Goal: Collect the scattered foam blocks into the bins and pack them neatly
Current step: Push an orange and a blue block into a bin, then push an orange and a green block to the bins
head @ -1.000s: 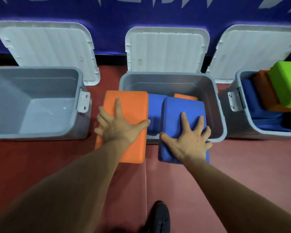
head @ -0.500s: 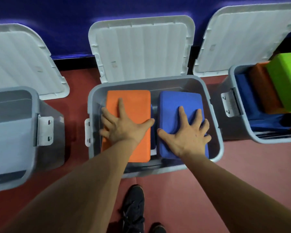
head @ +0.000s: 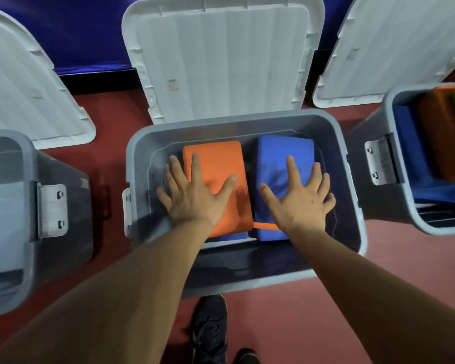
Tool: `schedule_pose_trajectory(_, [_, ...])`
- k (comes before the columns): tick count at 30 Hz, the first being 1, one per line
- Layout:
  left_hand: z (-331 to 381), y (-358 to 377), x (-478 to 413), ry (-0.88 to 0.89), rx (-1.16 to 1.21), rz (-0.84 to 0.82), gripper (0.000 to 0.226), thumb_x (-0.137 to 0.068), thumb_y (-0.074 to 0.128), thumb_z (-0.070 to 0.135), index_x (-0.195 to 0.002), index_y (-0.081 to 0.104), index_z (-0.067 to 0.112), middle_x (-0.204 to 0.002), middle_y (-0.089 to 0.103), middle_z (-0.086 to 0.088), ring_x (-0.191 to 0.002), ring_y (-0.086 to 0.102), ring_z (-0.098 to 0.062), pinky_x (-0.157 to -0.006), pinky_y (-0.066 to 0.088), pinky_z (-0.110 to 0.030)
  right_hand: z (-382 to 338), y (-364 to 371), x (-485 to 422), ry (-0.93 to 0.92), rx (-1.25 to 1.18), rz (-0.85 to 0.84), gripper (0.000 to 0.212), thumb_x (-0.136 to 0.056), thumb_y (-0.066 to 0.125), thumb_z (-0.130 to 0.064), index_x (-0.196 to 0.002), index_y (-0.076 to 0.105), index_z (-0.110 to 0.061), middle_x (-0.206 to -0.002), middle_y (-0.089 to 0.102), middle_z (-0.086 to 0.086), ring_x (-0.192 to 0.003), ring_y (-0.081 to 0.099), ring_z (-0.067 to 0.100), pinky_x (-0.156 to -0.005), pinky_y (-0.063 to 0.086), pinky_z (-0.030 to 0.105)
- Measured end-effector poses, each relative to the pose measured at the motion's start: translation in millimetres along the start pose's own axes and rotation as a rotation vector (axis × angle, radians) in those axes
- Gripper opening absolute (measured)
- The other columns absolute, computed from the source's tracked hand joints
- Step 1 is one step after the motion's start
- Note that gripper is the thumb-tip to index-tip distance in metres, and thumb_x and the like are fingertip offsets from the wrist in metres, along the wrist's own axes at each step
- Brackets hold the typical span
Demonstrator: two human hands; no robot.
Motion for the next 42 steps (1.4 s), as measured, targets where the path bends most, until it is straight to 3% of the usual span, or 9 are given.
schedule_pose_trajectory(12, [-54,-49,45,0.085,0.036,0.164,0.089,-0.088,0.029,0.081,-0.160,0.019,0.030,-0.168,0.011,0.002,-0.154,0.005,-0.022,-0.125,0.006,-0.046,-58,-3,53,-0.245,0.009,-0.037,0.068,-0.099,0.033,-0.067,-0.160,0.010,-0.045,-0.169,0.001,0.011,-0.155,-0.005,0.034,-0.121,0.005,0.059])
schedule_pose_trajectory(16, [-98,-81,86,0.089,0.042,0.240,0.095,-0.081,0.013,0.085,-0.158,0.025,0.030,-0.167,0.017,0.005,-0.154,0.010,-0.018,-0.124,0.011,-0.046,-93,-4,97,-0.405,-0.024,-0.031,0.065,-0.101,0.032,-0.063,-0.160,0.009,-0.046,-0.171,0.003,0.006,-0.156,-0.003,0.030,-0.122,0.004,0.052])
schedule_pose_trajectory(22, [-193,-122,177,-0.106,0.136,0.391,0.090,-0.085,0.020,0.082,-0.155,0.033,0.026,-0.162,0.032,0.003,-0.149,0.022,-0.019,-0.122,0.014,-0.043,-148,7,204,-0.664,0.019,-0.085,0.065,-0.102,0.032,-0.061,-0.161,0.012,-0.042,-0.170,0.008,0.007,-0.156,0.003,0.031,-0.124,0.007,0.046])
schedule_pose_trajectory(27, [-292,-152,274,-0.241,0.201,0.638,0.076,-0.088,0.045,0.070,-0.135,0.059,0.012,-0.137,0.060,-0.005,-0.129,0.052,-0.026,-0.108,0.038,-0.045,-197,41,318,-0.830,0.071,-0.132,0.065,-0.102,0.035,-0.059,-0.161,0.016,-0.040,-0.168,0.019,0.008,-0.155,0.009,0.031,-0.124,0.012,0.049])
schedule_pose_trajectory(34, [-481,-119,455,-0.658,0.223,0.652,0.096,-0.087,0.022,0.084,-0.142,0.054,0.012,-0.142,0.057,-0.008,-0.132,0.049,-0.030,-0.108,0.035,-0.048,-240,134,534,-1.172,0.242,-0.231,0.068,-0.100,0.037,-0.060,-0.161,0.012,-0.042,-0.167,0.020,0.007,-0.154,0.010,0.031,-0.119,0.017,0.051])
schedule_pose_trajectory(36, [-532,-97,520,-0.748,0.283,0.619,0.098,-0.083,0.020,0.084,-0.149,0.046,0.017,-0.150,0.048,-0.004,-0.138,0.040,-0.027,-0.112,0.030,-0.048,-231,166,608,-1.239,0.273,-0.277,0.065,-0.101,0.037,-0.059,-0.160,0.017,-0.041,-0.166,0.024,0.010,-0.153,0.015,0.033,-0.117,0.020,0.052])
schedule_pose_trajectory(39, [-597,-60,623,-0.850,0.352,0.603,0.098,-0.082,0.013,0.084,-0.155,0.035,0.022,-0.158,0.037,0.002,-0.142,0.029,-0.022,-0.114,0.021,-0.045,-203,210,723,-1.413,0.292,-0.248,0.064,-0.096,0.041,-0.055,-0.156,0.037,-0.031,-0.154,0.044,0.022,-0.143,0.037,0.045,-0.109,0.035,0.057])
schedule_pose_trajectory(42, [-654,-21,737,-0.969,0.386,0.604,0.097,-0.085,0.009,0.085,-0.156,0.031,0.024,-0.160,0.034,0.003,-0.143,0.026,-0.021,-0.115,0.020,-0.045,-168,257,835,-1.509,0.369,-0.307,0.063,-0.100,0.039,-0.055,-0.159,0.028,-0.035,-0.159,0.036,0.020,-0.147,0.029,0.043,-0.115,0.029,0.055])
Point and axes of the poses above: each hand's wrist, its own x-axis away from the middle knuckle, its own y-axis out of the palm, z = x × y, the point moved 7 cm from there along -x, towards the middle knuckle
